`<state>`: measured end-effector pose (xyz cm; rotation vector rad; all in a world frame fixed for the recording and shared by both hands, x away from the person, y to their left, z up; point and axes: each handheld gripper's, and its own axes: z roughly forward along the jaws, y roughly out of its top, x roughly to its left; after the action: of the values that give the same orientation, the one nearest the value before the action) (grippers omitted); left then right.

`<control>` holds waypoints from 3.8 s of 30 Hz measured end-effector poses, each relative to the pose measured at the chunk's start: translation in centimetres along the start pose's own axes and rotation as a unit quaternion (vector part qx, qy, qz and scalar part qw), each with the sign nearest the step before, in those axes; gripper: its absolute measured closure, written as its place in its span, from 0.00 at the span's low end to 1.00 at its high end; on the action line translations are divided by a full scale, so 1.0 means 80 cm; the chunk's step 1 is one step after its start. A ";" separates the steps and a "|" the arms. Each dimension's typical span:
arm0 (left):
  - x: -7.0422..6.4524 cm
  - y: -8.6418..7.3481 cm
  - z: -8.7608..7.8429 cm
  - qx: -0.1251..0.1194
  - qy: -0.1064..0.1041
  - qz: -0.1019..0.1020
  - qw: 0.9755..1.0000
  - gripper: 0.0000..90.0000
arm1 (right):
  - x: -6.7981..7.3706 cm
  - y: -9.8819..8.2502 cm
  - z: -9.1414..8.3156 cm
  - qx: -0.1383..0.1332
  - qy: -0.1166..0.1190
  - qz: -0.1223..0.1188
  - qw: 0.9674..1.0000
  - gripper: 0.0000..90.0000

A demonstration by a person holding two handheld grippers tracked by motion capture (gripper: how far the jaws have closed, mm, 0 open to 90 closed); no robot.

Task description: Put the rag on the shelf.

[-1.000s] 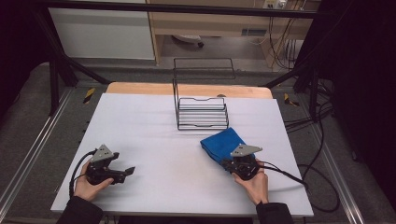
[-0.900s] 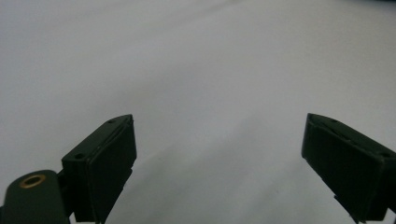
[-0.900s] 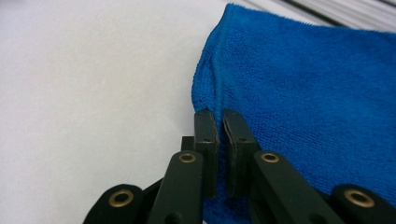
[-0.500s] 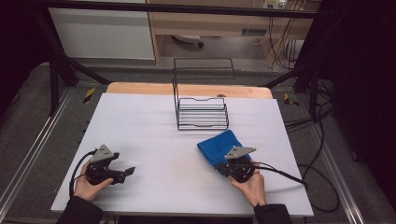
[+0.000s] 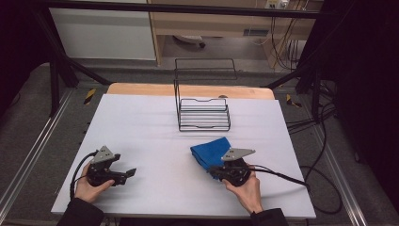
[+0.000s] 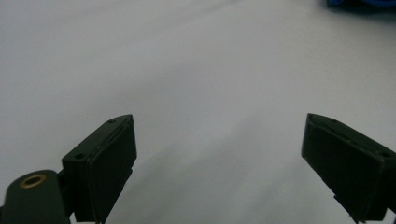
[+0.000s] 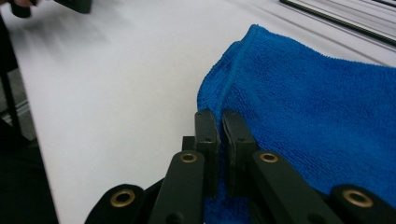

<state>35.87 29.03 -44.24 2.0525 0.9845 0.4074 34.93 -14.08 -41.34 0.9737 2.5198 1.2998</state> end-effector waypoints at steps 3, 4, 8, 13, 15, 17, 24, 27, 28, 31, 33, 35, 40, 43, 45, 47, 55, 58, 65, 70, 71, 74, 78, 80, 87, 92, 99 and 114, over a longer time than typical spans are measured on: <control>0.000 0.000 0.000 0.000 0.000 0.000 1.000 0.11 | 0.010 0.005 0.005 -0.005 0.014 0.007 1.000 0.96; 0.000 0.000 0.000 0.000 0.000 0.001 1.000 0.11 | 0.013 0.006 0.008 -0.003 0.016 0.008 1.000 0.96; 0.000 0.000 0.000 0.001 0.000 0.000 1.000 0.11 | 0.026 0.010 0.020 -0.006 0.024 0.011 1.000 0.96; 0.000 0.000 0.001 0.001 0.000 0.000 1.000 0.11 | 0.040 0.011 0.037 -0.008 0.039 0.013 0.999 0.96; 0.000 0.000 0.001 0.001 -0.001 0.001 1.000 0.11 | 0.043 0.011 0.045 -0.003 0.040 0.011 0.999 0.96; 0.000 0.000 0.001 0.001 -0.001 0.002 1.000 0.11 | 0.046 0.009 0.053 0.002 0.042 0.009 0.999 0.96; 0.000 0.000 0.000 0.001 -0.002 0.002 1.000 0.11 | 0.047 0.000 0.074 0.032 0.060 0.010 0.998 0.84; 0.000 0.000 0.000 0.001 -0.002 0.002 1.000 0.11 | 0.048 0.001 0.071 0.027 0.068 0.011 0.997 0.70; 0.000 0.000 0.000 0.001 -0.002 0.003 1.000 0.11 | 0.048 0.003 0.067 0.020 0.065 0.007 0.998 0.64; 0.000 0.000 0.000 0.002 -0.002 0.003 1.000 0.11 | 0.043 0.009 0.052 0.002 0.049 -0.006 0.999 0.50; -0.001 0.000 -0.001 0.002 -0.002 0.003 1.000 0.11 | 0.034 0.010 0.040 -0.005 0.036 -0.008 0.999 0.47; -0.001 0.000 -0.001 0.002 -0.002 0.003 1.000 0.11 | 0.020 0.008 0.027 -0.011 0.012 -0.006 1.000 0.47; -0.001 0.000 0.000 0.003 -0.002 0.003 1.000 0.11 | -0.020 -0.013 -0.003 0.005 -0.057 0.020 0.998 0.56; -0.001 0.000 0.000 0.003 -0.003 0.003 1.000 0.11 | -0.034 -0.028 -0.007 0.019 -0.064 0.040 0.997 0.61; -0.002 0.000 0.000 0.003 -0.003 0.003 1.000 0.11 | -0.039 -0.033 -0.004 0.034 -0.068 0.042 0.996 0.63; -0.002 0.000 0.000 0.003 -0.004 0.003 1.000 0.11 | -0.042 -0.035 0.000 0.045 -0.071 0.046 0.995 0.66; -0.002 0.000 0.000 0.004 -0.004 0.004 1.000 0.11 | -0.043 -0.040 0.009 0.063 -0.062 0.066 0.994 0.82; -0.003 0.000 0.000 0.005 -0.005 0.005 1.000 0.11 | -0.041 -0.039 0.009 0.065 -0.059 0.085 0.992 0.91; -0.003 0.000 0.000 0.005 -0.005 0.005 1.000 0.11 | -0.034 -0.038 -0.003 0.055 -0.068 0.118 0.989 0.97; -0.003 0.000 0.000 0.005 -0.005 0.004 1.000 0.11 | -0.023 -0.041 -0.019 0.042 -0.080 0.144 0.985 0.97; -0.003 0.000 0.000 0.005 -0.005 0.004 1.000 0.11 | -0.020 -0.043 -0.021 0.046 -0.086 0.145 0.985 0.97; -0.004 0.000 0.001 0.005 -0.006 0.003 1.000 0.11 | -0.018 -0.052 -0.025 0.054 -0.100 0.154 0.981 0.97; -0.004 0.000 0.001 0.006 -0.006 0.005 1.000 0.11 | -0.022 -0.057 -0.025 0.056 -0.103 0.160 0.980 0.96; -0.004 0.000 0.001 0.006 -0.007 0.004 1.000 0.11 | -0.025 -0.058 -0.023 0.062 -0.112 0.148 0.981 0.94; -0.008 0.003 0.002 0.008 -0.006 0.003 1.000 0.09 | -0.035 -0.058 -0.034 0.007 -0.095 0.119 0.988 0.67; -0.015 0.008 0.005 0.010 -0.010 0.006 1.000 0.07 | -0.053 -0.056 -0.039 -0.039 -0.088 0.088 0.991 0.39; -0.029 0.021 0.012 0.011 -0.014 0.016 1.000 0.06 | -0.069 -0.056 -0.040 -0.053 -0.082 0.071 0.993 0.16; -0.074 0.078 0.040 0.007 -0.019 0.030 0.999 0.07 | -0.075 -0.055 -0.040 -0.060 -0.074 0.077 0.992 0.07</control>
<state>37.06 20.47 -41.09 2.0998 0.9061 0.3917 36.20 -21.73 -43.75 1.2102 2.2678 1.3478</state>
